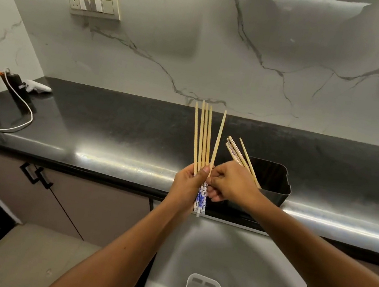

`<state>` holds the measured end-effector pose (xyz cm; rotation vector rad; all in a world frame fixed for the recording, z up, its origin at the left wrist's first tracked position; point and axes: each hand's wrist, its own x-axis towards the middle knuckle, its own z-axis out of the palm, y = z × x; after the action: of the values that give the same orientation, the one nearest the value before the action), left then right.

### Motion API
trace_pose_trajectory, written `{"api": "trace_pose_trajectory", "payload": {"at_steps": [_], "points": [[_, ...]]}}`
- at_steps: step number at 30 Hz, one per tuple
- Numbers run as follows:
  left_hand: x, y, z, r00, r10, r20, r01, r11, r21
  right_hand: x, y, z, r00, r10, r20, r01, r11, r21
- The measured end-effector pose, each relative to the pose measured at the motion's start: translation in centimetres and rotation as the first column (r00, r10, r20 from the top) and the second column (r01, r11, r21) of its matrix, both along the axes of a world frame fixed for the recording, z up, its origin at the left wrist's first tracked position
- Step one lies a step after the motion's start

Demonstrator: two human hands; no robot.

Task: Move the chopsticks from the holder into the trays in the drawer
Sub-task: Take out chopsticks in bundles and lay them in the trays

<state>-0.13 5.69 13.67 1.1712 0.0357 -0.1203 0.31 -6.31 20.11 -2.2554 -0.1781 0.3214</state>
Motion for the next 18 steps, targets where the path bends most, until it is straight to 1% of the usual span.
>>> {"api": "trace_pose_trajectory", "payload": {"at_steps": [2,3,5,7,9,11,13,14,16,18], "points": [[-0.1,0.2,-0.1,1.000,-0.025,0.002,0.025,0.999,0.029,-0.1,0.1,-0.1,0.999,0.012,0.035,-0.011,0.999,-0.041],[-0.2,0.3,-0.1,0.999,-0.044,-0.001,0.044,0.998,0.037,-0.1,0.1,-0.1,0.997,0.030,0.072,-0.024,0.995,-0.092],[-0.3,0.2,0.0,0.997,-0.068,-0.022,0.069,0.997,0.043,-0.1,0.1,-0.2,0.981,0.088,0.172,-0.043,0.967,-0.249],[-0.6,0.1,0.2,0.995,-0.090,-0.030,0.093,0.991,0.095,0.0,0.2,-0.2,0.958,0.133,0.254,-0.029,0.927,-0.374],[-0.8,-0.1,0.2,0.995,-0.098,-0.005,0.097,0.975,0.198,-0.1,0.2,0.1,0.942,0.157,0.296,-0.018,0.905,-0.424],[-0.9,-0.3,0.2,0.997,-0.074,0.031,0.062,0.955,0.291,0.1,0.2,0.3,0.944,0.159,0.288,-0.025,0.907,-0.421],[-0.9,-0.4,0.3,0.996,-0.057,0.069,0.034,0.953,0.302,0.5,-0.1,0.4,0.964,0.113,0.243,-0.023,0.938,-0.346],[-0.9,-0.4,0.4,0.995,-0.053,0.081,0.027,0.958,0.286,0.8,-0.3,0.3,0.974,0.063,0.217,-0.002,0.962,-0.272],[-0.8,-0.2,0.5,0.994,-0.062,0.092,0.034,0.962,0.272,1.3,-0.6,0.7,0.982,-0.079,0.173,0.090,0.994,-0.059],[-0.9,-0.2,0.5,0.989,-0.101,0.105,0.066,0.952,0.300,1.6,-0.8,1.3,0.985,-0.160,0.063,0.143,0.967,0.212]]}}
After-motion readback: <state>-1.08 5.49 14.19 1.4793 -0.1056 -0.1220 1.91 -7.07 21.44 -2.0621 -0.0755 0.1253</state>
